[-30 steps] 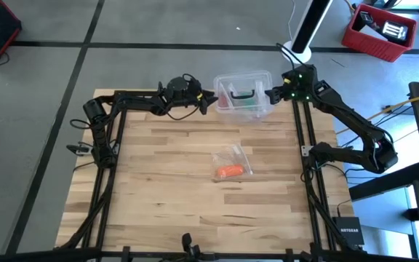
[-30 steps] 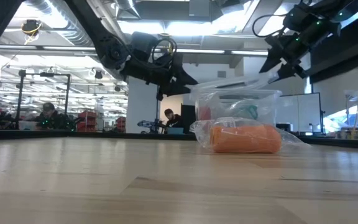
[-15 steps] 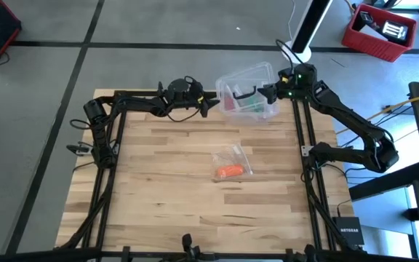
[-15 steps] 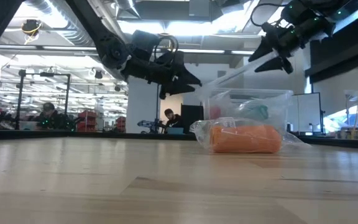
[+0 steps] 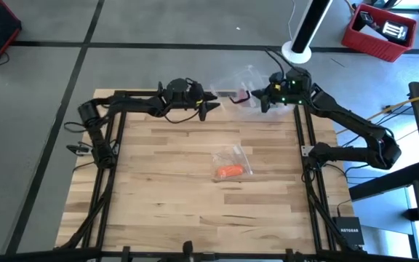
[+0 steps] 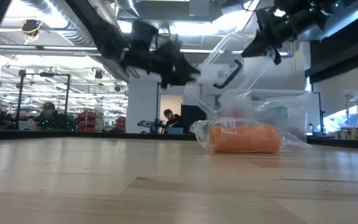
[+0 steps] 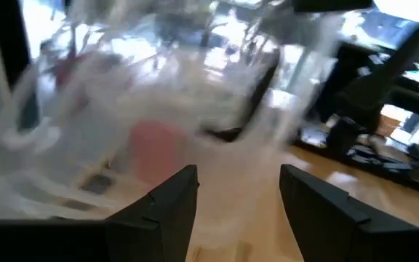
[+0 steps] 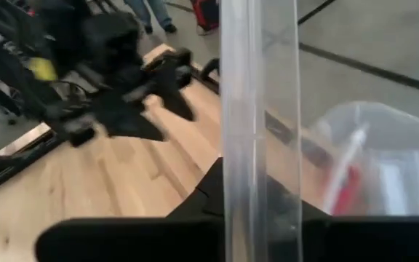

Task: Roll bandage
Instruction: Open the transparent bin

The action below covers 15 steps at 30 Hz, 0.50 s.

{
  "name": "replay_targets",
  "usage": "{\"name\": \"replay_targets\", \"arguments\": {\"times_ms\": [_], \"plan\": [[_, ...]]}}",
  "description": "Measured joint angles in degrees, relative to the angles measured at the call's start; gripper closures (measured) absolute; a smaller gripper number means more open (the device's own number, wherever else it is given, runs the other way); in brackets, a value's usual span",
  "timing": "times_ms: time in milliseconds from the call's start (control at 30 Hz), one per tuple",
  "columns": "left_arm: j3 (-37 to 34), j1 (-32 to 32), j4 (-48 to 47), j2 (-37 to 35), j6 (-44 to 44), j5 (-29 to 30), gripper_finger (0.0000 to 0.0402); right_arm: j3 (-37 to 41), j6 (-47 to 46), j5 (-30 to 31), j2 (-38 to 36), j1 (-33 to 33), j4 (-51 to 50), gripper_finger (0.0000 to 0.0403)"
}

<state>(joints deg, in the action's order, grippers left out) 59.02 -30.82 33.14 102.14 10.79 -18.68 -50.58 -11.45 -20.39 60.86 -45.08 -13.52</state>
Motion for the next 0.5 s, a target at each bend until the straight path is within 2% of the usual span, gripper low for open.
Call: {"name": "replay_targets", "arguments": {"times_ms": [100, 167, 400, 500], "plan": [[0.09, 0.75, -6.53, -5.9, -5.0, -0.23, 0.0215, -1.49, 1.3, 3.39, -0.18, 3.87, 0.45, 0.0373], [0.09, 1.38, -13.32, -10.59, -8.88, 1.18, 0.0215, -2.24, 3.25, 5.52, -0.24, 6.91, 0.49, 0.0382], [0.04, 6.28, -40.76, -30.42, -26.04, 15.14, 0.0215, -3.0, 9.79, 14.63, 1.38, 21.68, 5.77, 0.0379], [0.02, 8.13, -48.76, -38.78, -27.45, 20.28, 0.0215, -3.0, 14.11, 19.14, 4.68, 28.28, 11.0, 0.0386]]}}
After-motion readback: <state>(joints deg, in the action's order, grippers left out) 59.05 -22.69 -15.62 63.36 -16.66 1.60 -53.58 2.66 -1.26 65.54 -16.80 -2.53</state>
